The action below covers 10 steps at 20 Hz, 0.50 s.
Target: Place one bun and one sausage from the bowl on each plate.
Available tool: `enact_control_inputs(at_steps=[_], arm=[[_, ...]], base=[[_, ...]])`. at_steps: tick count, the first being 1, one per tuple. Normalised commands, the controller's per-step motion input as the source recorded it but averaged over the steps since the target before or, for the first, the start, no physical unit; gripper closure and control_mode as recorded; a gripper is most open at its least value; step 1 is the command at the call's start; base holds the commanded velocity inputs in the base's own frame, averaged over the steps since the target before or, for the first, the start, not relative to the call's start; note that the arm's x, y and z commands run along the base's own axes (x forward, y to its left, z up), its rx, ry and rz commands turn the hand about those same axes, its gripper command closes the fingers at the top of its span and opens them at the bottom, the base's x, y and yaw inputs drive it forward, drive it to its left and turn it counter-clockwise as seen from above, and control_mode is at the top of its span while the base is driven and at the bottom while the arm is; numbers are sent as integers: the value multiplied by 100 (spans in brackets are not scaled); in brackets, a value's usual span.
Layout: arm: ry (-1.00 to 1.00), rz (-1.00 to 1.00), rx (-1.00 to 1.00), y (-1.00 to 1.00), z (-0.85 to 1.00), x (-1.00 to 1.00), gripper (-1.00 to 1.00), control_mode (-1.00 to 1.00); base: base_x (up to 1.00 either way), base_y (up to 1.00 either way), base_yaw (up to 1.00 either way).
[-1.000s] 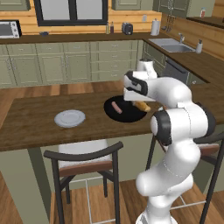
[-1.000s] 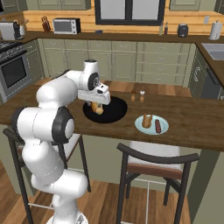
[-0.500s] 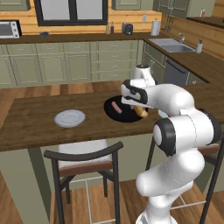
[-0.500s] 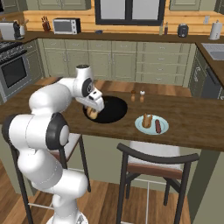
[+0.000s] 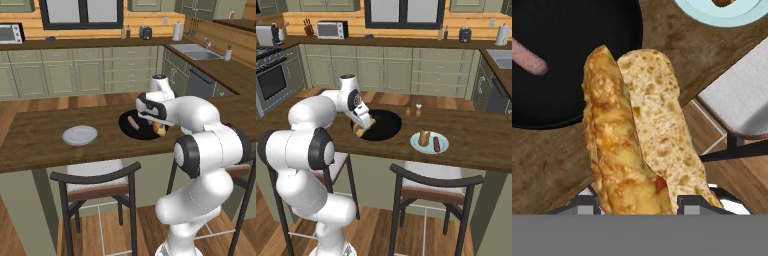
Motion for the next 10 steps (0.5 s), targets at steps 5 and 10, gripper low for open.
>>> enact_control_inputs(at_steps=[5,10], arm=[[0,-8,6,-3,0,1,100,-100],[0,-1,4,-19,0,1,100,-100]], base=[[0,0,0],[0,0,0]])
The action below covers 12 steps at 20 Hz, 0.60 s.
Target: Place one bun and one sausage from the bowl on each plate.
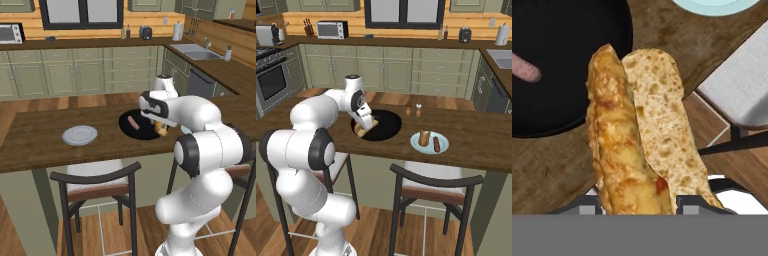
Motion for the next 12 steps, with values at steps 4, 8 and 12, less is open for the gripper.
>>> enact_control_inputs(at_steps=[4,8,12], arm=[[0,0,0,-24,0,0,100,-100],[0,0,0,-4,0,0,100,100],[0,0,0,0,0,0,100,100]], base=[[0,0,0],[0,0,0],[0,51,0]])
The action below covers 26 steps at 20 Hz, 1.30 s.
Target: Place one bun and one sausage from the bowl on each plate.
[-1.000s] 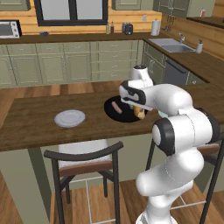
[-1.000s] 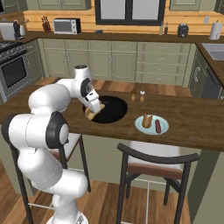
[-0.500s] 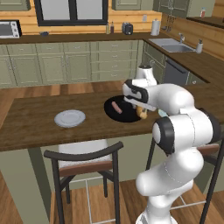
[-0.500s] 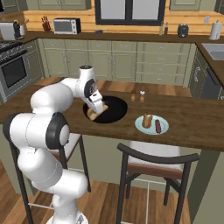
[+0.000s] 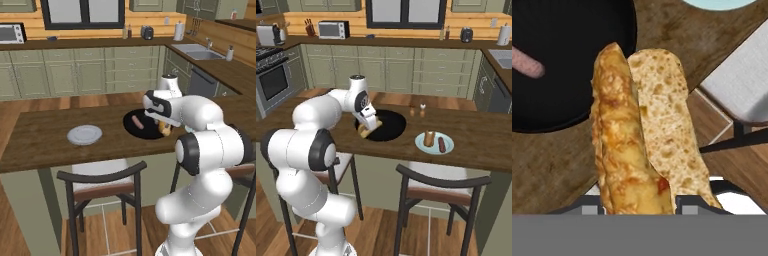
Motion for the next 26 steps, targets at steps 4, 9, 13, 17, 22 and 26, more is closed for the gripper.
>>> enact_control_inputs(at_steps=[4,9,13,17,22,26], arm=[[0,0,0,0,0,0,100,100],[0,0,0,0,0,0,100,100],[0,0,0,0,0,0,100,100],[0,0,0,0,0,0,100,100],[0,0,0,0,0,0,100,100],[0,2,0,10,0,29,100,-100]], base=[[0,81,0],[18,44,0],[41,-12,0],[60,-23,0],[58,-20,0],[28,-1,0]])
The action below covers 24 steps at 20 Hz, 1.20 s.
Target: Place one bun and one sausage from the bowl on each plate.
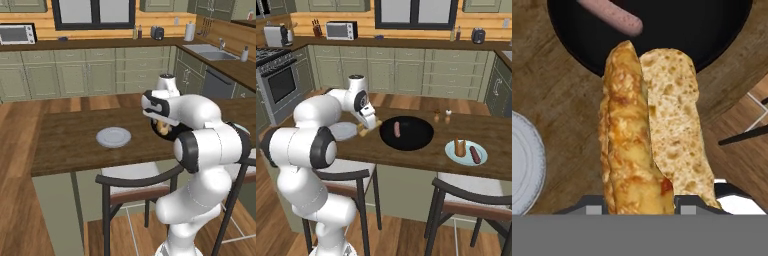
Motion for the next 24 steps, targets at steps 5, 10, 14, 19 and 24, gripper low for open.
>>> enact_control_inputs(at_steps=[5,10,14,19,24], arm=[[4,23,0,67,-5,65,100,-100],[10,17,0,45,-1,64,100,-100],[10,8,0,14,-9,66,100,-100],[13,6,0,35,-29,41,100,-100],[14,9,0,56,-36,19,100,-100]], base=[[0,0,0],[0,0,0],[0,0,0],[0,0,0],[0,0,0]])
